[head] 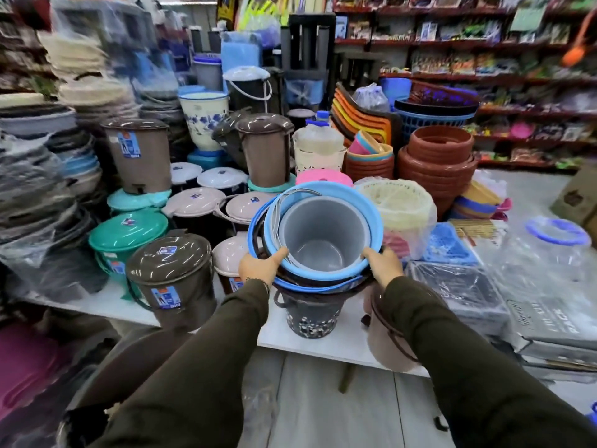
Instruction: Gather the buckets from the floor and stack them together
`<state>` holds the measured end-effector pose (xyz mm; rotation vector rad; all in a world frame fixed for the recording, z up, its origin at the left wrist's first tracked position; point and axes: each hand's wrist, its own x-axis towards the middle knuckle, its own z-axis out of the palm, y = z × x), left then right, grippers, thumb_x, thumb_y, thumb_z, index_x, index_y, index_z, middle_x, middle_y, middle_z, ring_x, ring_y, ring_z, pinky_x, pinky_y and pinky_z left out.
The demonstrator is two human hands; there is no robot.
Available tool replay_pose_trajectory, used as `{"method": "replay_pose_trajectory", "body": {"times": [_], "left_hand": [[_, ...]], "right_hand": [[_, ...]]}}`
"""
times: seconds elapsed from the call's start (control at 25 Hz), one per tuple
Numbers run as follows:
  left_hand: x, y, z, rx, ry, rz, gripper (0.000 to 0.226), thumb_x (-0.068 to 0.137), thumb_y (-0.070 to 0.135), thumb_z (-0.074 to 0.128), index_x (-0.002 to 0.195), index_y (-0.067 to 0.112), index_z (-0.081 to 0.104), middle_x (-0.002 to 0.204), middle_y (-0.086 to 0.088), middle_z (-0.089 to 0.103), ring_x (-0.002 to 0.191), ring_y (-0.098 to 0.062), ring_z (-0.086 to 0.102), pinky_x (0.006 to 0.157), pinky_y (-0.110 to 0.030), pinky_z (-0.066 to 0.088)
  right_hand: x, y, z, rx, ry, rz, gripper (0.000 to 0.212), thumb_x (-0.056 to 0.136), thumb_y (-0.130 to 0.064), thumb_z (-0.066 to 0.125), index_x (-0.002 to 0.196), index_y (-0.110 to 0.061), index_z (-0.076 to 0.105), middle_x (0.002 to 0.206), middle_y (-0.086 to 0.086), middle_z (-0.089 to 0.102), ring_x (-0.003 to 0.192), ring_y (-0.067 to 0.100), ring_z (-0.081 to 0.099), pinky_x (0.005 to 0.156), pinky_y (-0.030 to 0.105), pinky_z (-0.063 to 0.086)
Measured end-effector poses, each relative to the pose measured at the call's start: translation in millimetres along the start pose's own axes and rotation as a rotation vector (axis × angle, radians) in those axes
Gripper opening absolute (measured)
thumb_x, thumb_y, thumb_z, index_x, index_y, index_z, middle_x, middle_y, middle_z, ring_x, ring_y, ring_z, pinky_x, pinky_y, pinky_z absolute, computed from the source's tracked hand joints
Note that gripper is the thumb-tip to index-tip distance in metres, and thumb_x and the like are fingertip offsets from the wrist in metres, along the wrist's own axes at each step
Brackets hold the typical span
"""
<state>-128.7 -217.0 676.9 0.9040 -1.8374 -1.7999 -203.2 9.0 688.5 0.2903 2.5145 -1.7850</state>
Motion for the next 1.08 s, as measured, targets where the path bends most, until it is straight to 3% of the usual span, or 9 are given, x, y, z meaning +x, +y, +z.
{"method": "replay_pose_trajectory", "body": {"times": [0.08,0.2,0.32,0.48,0.6,0.68,0.84,0.96,1.08], "left_hand": [[28,2,11,0.006,0.000,-0.044,0.055,0.061,0.041,0.086,0.098,0.006,0.067,0.101,-0.012,0.072,0.095,-0.030,0.066,0.093,-0.042,0.054],[72,5,30,0.042,0.002,-0.072,0.063,0.063,0.039,0.086,0.108,0.001,0.065,0.105,-0.014,0.069,0.098,-0.031,0.065,0.095,-0.043,0.053],[107,-8,46,0.052,-0.011,-0.106,0.058,0.062,0.038,0.087,0.103,0.002,0.066,0.100,-0.010,0.070,0.092,-0.029,0.065,0.092,-0.040,0.054],[151,-47,66,0.153,-0.040,-0.244,0.079,0.050,0.050,0.087,0.108,0.001,0.066,0.107,-0.012,0.072,0.102,-0.032,0.067,0.095,-0.045,0.053],[165,-84,75,0.272,-0.102,-0.345,0.080,0.055,0.052,0.084,0.115,0.002,0.067,0.117,-0.017,0.070,0.108,-0.033,0.066,0.097,-0.040,0.051],[166,-105,75,0.383,-0.125,-0.380,0.074,0.065,0.048,0.082,0.120,0.002,0.065,0.123,-0.018,0.068,0.113,-0.033,0.063,0.100,-0.039,0.048],[172,-126,80,0.485,-0.153,-0.430,0.077,0.060,0.048,0.086,0.120,0.004,0.066,0.122,-0.018,0.068,0.114,-0.032,0.063,0.099,-0.037,0.049],[177,-133,81,0.487,-0.215,-0.433,0.101,0.032,0.062,0.090,0.116,0.013,0.063,0.115,-0.012,0.072,0.101,-0.030,0.069,0.090,-0.039,0.056],[181,-136,83,0.535,-0.208,-0.363,0.131,0.029,0.065,0.087,0.139,0.013,0.039,0.138,-0.011,0.057,0.122,-0.031,0.057,0.104,-0.044,0.048]], "right_hand": [[28,-3,17,0.013,-0.014,0.037,0.045,0.080,-0.035,0.061,0.110,-0.002,0.064,0.107,0.017,0.067,0.094,0.029,0.060,0.080,0.033,0.044],[79,-8,39,0.015,-0.026,0.060,0.072,0.058,-0.053,0.059,0.109,-0.002,0.065,0.107,0.020,0.070,0.097,0.033,0.067,0.089,0.045,0.054],[111,2,57,-0.098,-0.022,0.104,0.060,0.075,-0.046,0.062,0.114,0.000,0.061,0.109,0.019,0.065,0.104,0.032,0.063,0.092,0.041,0.050],[151,30,83,-0.194,-0.077,0.221,0.078,0.072,-0.055,0.057,0.127,0.001,0.057,0.129,0.024,0.061,0.116,0.036,0.059,0.099,0.039,0.047],[164,51,97,-0.364,-0.126,0.290,0.067,0.090,-0.046,0.051,0.135,0.003,0.048,0.140,0.024,0.053,0.127,0.037,0.051,0.101,0.035,0.039],[165,69,103,-0.458,-0.136,0.303,0.061,0.093,-0.042,0.050,0.133,0.004,0.049,0.139,0.024,0.054,0.128,0.037,0.052,0.102,0.035,0.040],[170,103,108,-0.561,-0.211,0.362,0.057,0.094,-0.038,0.050,0.133,0.003,0.045,0.138,0.024,0.054,0.127,0.036,0.053,0.103,0.034,0.040],[171,104,98,-0.749,-0.267,0.296,0.060,0.092,-0.042,0.053,0.132,0.001,0.043,0.136,0.021,0.056,0.125,0.034,0.055,0.101,0.033,0.043],[175,97,87,-0.858,-0.237,0.199,0.069,0.088,-0.058,0.050,0.131,-0.004,0.047,0.133,0.016,0.060,0.121,0.031,0.058,0.100,0.034,0.046]]}}
